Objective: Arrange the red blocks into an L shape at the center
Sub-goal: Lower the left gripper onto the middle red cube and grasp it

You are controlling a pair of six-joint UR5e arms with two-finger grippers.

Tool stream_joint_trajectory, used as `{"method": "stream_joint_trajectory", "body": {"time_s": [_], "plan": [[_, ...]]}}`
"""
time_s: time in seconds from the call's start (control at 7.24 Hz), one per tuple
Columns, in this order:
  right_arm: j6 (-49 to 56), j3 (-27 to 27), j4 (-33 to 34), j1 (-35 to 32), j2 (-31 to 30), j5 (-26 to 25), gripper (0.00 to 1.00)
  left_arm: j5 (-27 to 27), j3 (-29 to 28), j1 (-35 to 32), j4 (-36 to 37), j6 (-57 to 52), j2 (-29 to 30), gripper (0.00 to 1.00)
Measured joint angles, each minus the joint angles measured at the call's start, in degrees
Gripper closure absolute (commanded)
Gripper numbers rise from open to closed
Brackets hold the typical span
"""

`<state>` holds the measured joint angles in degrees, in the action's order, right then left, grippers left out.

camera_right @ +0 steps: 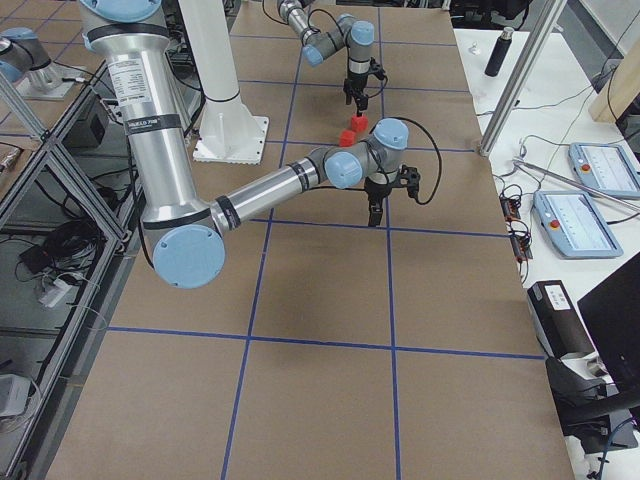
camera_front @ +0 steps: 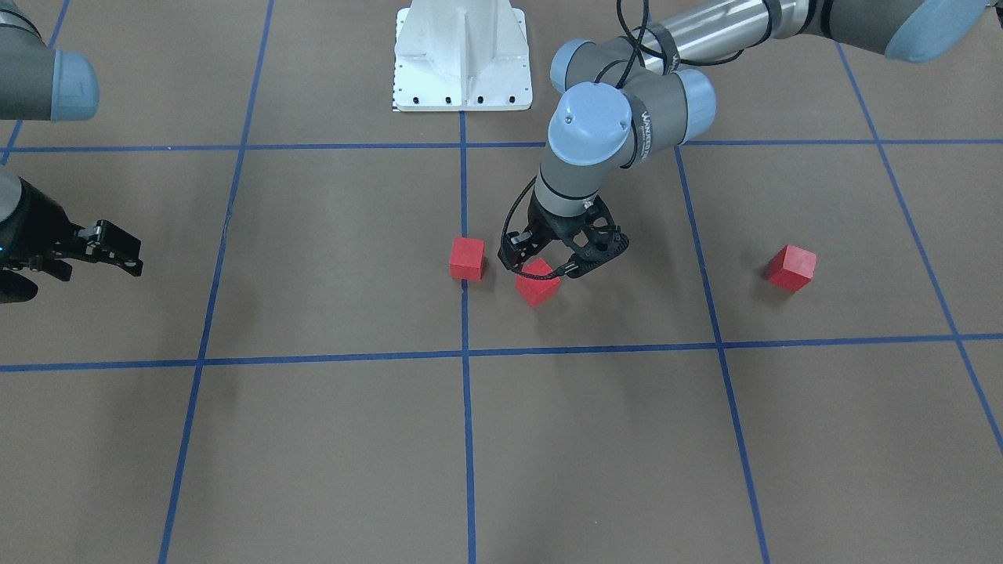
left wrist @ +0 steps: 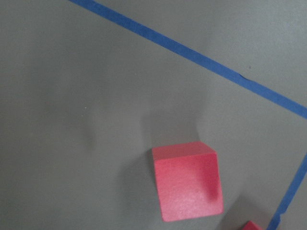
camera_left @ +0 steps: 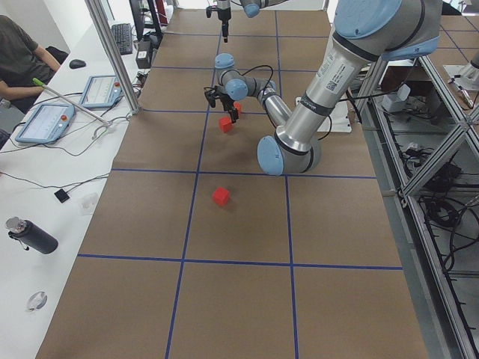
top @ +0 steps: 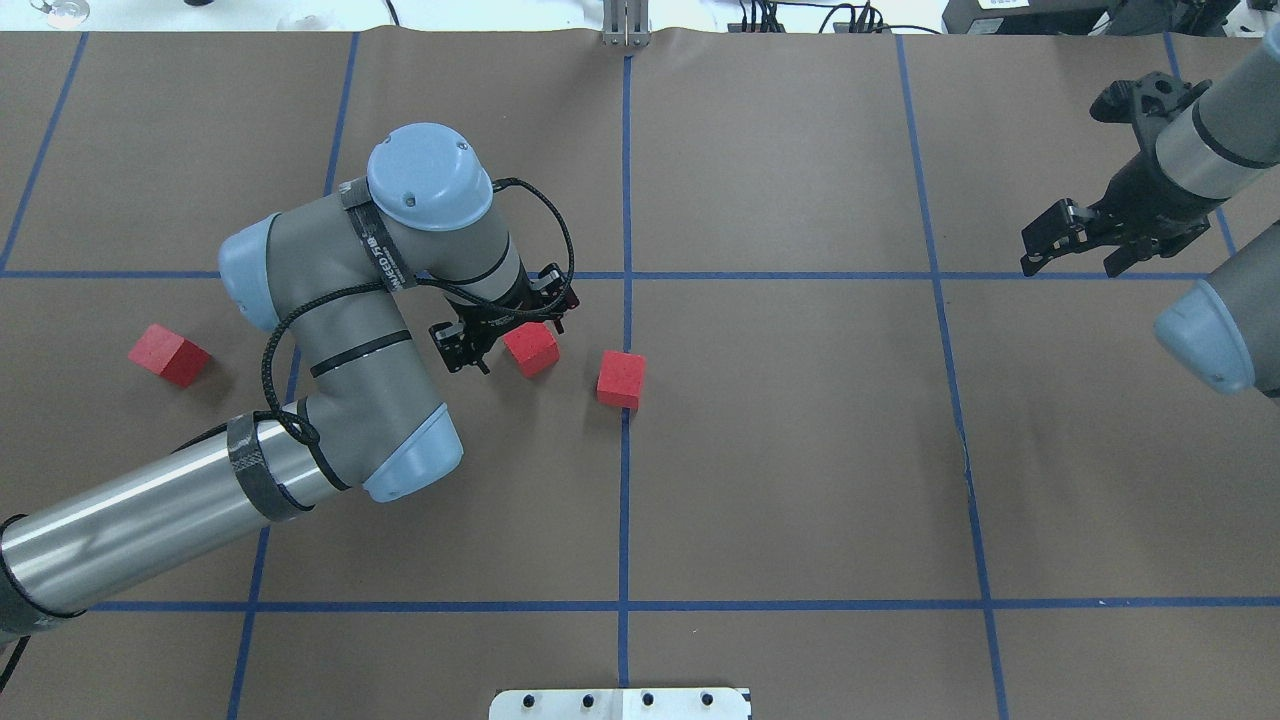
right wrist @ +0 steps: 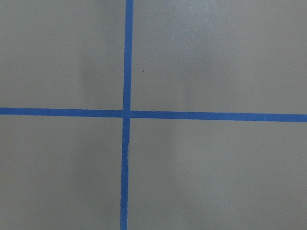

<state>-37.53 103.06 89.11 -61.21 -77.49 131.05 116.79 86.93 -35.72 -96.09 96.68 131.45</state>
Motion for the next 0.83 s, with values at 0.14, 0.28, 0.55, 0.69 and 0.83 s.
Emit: {"method": "stream_joint_trajectory", "body": {"time_s": [0.14, 0.28, 0.55, 0.69, 0.83], "plan": [[0.00, -0.02, -0.19, 0.03, -0.01, 0.00, 0.00, -0.04, -1.74, 0.03, -2.65, 2.80, 0.14, 0.00], [-0.01, -0.04, -0.28, 0.03, -0.05, 0.00, 0.00, -0.08, -2.58, 0.03, -3.88, 4.00, 0.21, 0.00], [-0.08, -0.02, -0.33, 0.04, -0.23, -0.01, 0.00, -1.29, -3.32, 0.07, -4.52, 4.28, 0.28, 0.00], [-0.08, -0.01, -0.34, 0.04, -0.26, -0.01, 0.00, -2.29, -3.95, 0.15, -4.66, 4.14, 0.43, 0.00], [-0.09, 0.01, -0.34, 0.04, -0.29, -0.01, 0.00, -2.79, -4.44, 0.23, -4.75, 4.06, 0.65, 0.00]]}}
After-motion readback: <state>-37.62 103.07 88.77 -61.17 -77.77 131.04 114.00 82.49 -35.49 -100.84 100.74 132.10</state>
